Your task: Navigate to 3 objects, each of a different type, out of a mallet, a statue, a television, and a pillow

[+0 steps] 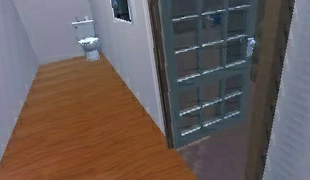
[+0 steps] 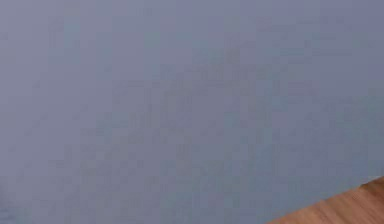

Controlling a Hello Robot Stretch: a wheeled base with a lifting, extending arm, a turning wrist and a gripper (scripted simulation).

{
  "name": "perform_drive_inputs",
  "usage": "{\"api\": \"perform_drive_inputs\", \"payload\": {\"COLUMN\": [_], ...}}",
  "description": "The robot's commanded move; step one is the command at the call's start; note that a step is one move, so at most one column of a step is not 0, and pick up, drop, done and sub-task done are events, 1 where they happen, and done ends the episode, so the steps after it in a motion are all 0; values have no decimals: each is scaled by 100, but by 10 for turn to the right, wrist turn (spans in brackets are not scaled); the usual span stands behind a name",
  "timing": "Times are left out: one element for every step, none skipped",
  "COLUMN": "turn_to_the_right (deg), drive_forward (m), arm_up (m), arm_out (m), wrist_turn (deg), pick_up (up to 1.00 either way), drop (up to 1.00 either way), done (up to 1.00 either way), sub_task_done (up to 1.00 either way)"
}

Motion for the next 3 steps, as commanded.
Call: {"api": "perform_drive_inputs", "payload": {"turn_to_the_right": [0, -180, 0], "drive_forward": [55, 0, 45], "arm_up": [0, 0, 0], "arm_out": [0, 0, 0], "wrist_turn": [0, 0, 0], "pick_up": [0, 0, 0], "drop": [0, 0, 0], "done": [0, 0, 0], "sub_task_done": [0, 0, 0]}}
